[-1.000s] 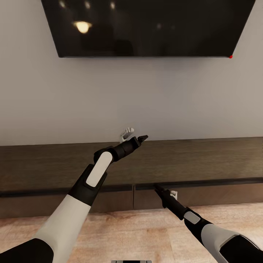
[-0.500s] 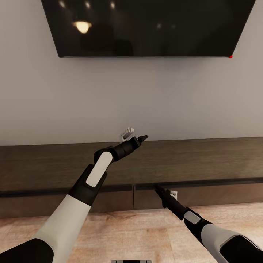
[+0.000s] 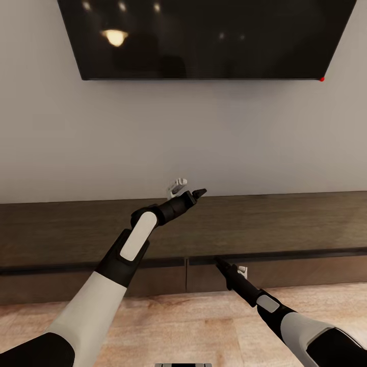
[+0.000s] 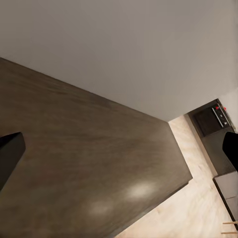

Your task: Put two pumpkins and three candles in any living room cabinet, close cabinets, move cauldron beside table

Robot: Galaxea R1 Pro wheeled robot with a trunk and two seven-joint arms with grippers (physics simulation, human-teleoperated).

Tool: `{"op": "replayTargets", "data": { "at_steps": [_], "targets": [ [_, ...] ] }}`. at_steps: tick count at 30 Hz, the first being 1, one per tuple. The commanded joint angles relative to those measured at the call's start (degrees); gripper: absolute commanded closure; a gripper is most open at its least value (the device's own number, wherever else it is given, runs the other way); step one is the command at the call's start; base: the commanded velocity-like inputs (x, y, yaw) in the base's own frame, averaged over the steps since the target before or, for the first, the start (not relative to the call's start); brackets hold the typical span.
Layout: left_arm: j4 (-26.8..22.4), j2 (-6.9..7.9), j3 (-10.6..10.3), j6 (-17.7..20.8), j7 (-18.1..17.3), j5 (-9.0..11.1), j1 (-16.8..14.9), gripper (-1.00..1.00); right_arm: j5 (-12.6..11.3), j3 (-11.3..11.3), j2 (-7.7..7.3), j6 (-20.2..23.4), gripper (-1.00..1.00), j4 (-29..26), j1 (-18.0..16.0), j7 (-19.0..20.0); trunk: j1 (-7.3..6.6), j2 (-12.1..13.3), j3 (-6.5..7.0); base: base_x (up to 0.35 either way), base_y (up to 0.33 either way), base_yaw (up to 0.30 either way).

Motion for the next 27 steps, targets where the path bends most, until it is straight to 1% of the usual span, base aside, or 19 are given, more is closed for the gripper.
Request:
{"op": "replayTargets", "data": {
  "at_steps": [1,27],
  "targets": [
    [0.0,-0.02,0.0,0.1,0.5,0.6,0.0,-1.00,-0.7,-1.0,0.02,0.1,1.00,0.1,-0.2,0.0,-0.03,0.0,0.18,0.000,0.000,0.000],
    [0.1,-0.02,0.0,0.1,0.5,0.6,0.0,-1.00,-0.7,-1.0,0.02,0.1,1.00,0.1,-0.2,0.0,-0.03,0.0,0.18,0.000,0.000,0.000]
  ]
}}
